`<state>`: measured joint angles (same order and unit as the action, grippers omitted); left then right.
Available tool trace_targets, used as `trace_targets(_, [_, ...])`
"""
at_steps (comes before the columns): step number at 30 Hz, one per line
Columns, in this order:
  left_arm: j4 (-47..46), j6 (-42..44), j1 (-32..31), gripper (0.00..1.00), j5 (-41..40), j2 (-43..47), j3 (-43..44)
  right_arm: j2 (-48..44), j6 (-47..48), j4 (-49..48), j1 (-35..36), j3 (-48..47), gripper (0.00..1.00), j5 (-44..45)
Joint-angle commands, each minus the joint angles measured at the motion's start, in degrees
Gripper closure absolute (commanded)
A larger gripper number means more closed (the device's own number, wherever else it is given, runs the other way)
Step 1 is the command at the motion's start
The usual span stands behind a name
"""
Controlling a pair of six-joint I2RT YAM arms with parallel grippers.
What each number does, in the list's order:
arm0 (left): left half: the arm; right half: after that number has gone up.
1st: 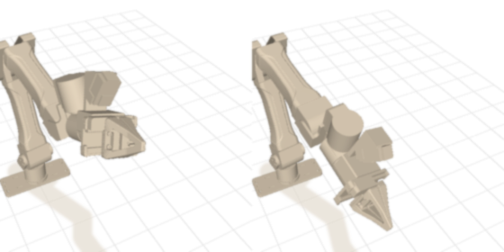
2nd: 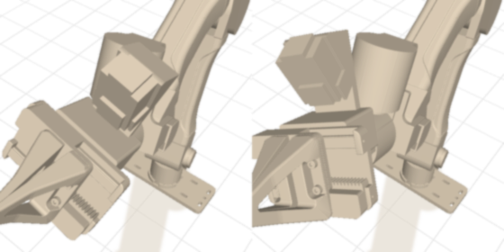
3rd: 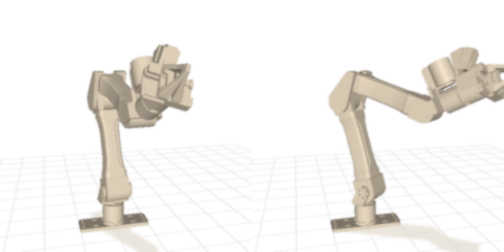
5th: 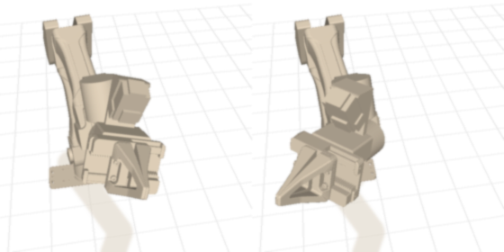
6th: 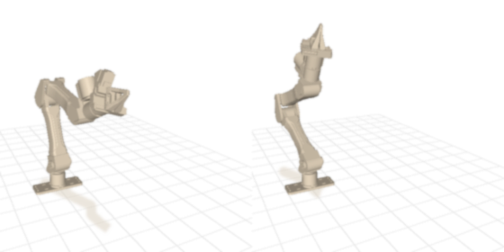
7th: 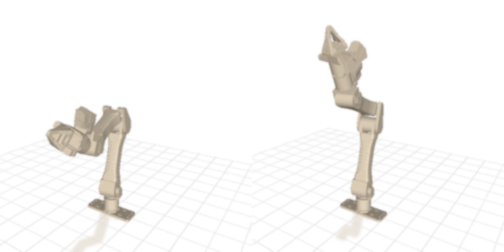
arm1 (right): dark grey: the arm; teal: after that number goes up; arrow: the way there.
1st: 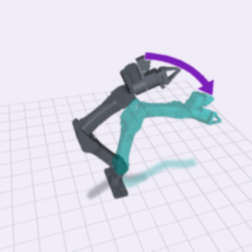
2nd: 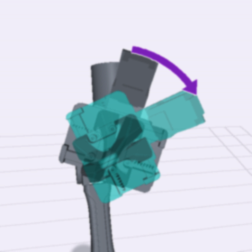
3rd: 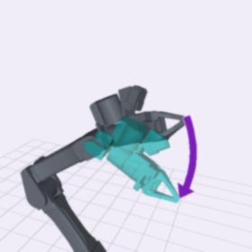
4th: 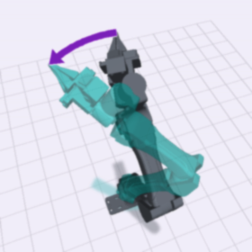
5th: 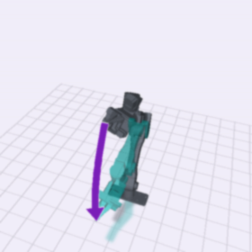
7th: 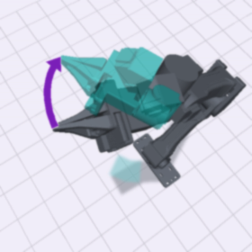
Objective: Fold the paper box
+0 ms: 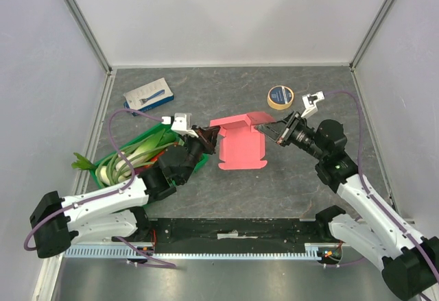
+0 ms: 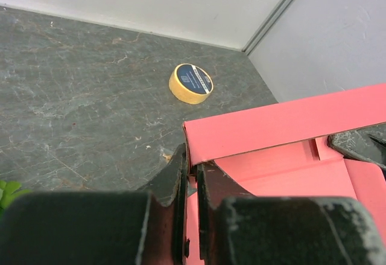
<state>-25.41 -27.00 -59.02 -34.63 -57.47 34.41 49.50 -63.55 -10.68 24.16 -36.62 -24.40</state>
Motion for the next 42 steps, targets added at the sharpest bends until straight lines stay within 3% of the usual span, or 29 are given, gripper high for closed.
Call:
trace_targets(1, [-1.7, 3.2, -2.2, 0.98, 2.2, 0.2, 3.8, -0.8, 5.7, 2.2, 0.6, -0.7, 0.76, 3.3])
trace_targets(2, [-0.3, 2.8, -2.1, 0.98, 1.2, 0.1, 4.2, -1.0, 6.9, 2.6, 0.6, -0.7, 0.62, 2.3])
trace_targets(4, [4.4, 1.9, -2.0, 0.98, 0.5, -0.7, 6.1, -2.5, 11.2, 4.3, 0.4, -0.1, 0.47, 0.5])
trace_targets(6, [8.2, 0.6, -1.5, 0.98, 0.4, -0.8, 8.3, -3.6, 16.3, 12.1, -0.4, -1.7, 0.44, -2.0])
trace_targets(7, [11.1, 0.1, -0.6, 0.98, 1.3, -0.9, 8.7, -5.0, 24.4, 15.7, -0.4, -2.5, 0.39, -2.4])
trace_targets(9, [13.4, -1.1, 1.1, 0.98, 3.7, -0.5, 9.8, -6.1, 32.7, 26.4, -0.8, -5.5, 0.38, -2.7])
trace_targets(11, [19.4, -2.1, 4.3, 0.98, 7.2, -0.8, 11.4, -7.7, 41.2, 31.0, -0.8, -7.0, 0.37, -3.3])
trace_targets(14, [22.8, -2.6, 7.8, 0.98, 10.8, -0.5, 12.2, -9.2, 44.3, 36.8, -0.8, -11.5, 0.33, -3.2])
trace_targets(16, [23.0, -2.4, 8.3, 0.98, 11.3, 0.0, 11.4, -8.1, 39.8, 35.8, -0.8, -14.3, 0.29, 0.0])
trace_targets(17, [22.6, -2.5, 8.4, 0.98, 11.3, 0.1, 11.1, -7.1, 32.8, 34.7, -0.8, -14.7, 0.29, -0.2])
trace_targets(19, [21.9, -4.0, 8.4, 0.98, 11.3, 0.5, 10.2, -6.4, 20.7, 27.2, -0.8, -11.7, 0.27, -1.0])
trace_targets(20, [20.5, -4.3, 8.4, 0.98, 11.3, 0.7, 9.7, -7.2, 6.0, 21.2, -0.8, -8.2, 0.27, -3.3])
trace_targets(21, [19.8, -5.2, 8.3, 0.98, 11.2, 1.1, 8.8, -8.3, -2.9, -2.8, -0.8, 2.3, 0.27, -6.3])
trace_targets(23, [18.4, -5.7, 8.4, 0.98, 10.2, 1.0, 8.1, -8.5, -16.0, -26.5, -0.8, 10.7, 0.24, -8.6])
trace_targets(25, [18.6, -5.2, 8.3, 0.98, 9.3, 0.7, 8.6, -8.6, -6.9, -15.2, -1.1, 7.8, 0.23, -9.4])
trace_targets(27, [20.7, -4.0, 8.4, 0.98, 8.5, 0.6, 9.9, -9.6, 10.8, 7.6, -1.1, -0.8, 0.22, -4.7])
trace_targets(29, [22.8, -2.7, 8.3, 0.98, 7.0, 0.0, 11.5, -9.6, 19.9, 24.3, -1.2, -8.7, 0.21, 1.4])
trace_targets(30, [25.0, -2.5, 8.3, 0.98, 6.3, -0.3, 12.1, -9.2, 27.5, 28.3, -1.2, -10.7, 0.2, 2.8])
trace_targets(32, [26.7, -1.1, 8.4, 0.98, 6.0, -0.3, 12.5, -8.8, 33.3, 36.0, -1.2, -14.5, 0.19, 5.2])
trace_targets(38, [30.2, 1.0, 8.8, 0.98, 5.9, 0.2, 13.4, -8.5, 41.5, 40.1, -1.2, -19.3, 0.18, 5.8])
trace_targets(42, [28.2, 6.1, 9.7, 0.98, 14.6, 0.9, 12.7, -3.1, 45.2, 39.2, -1.4, -24.4, 0.21, 1.6])
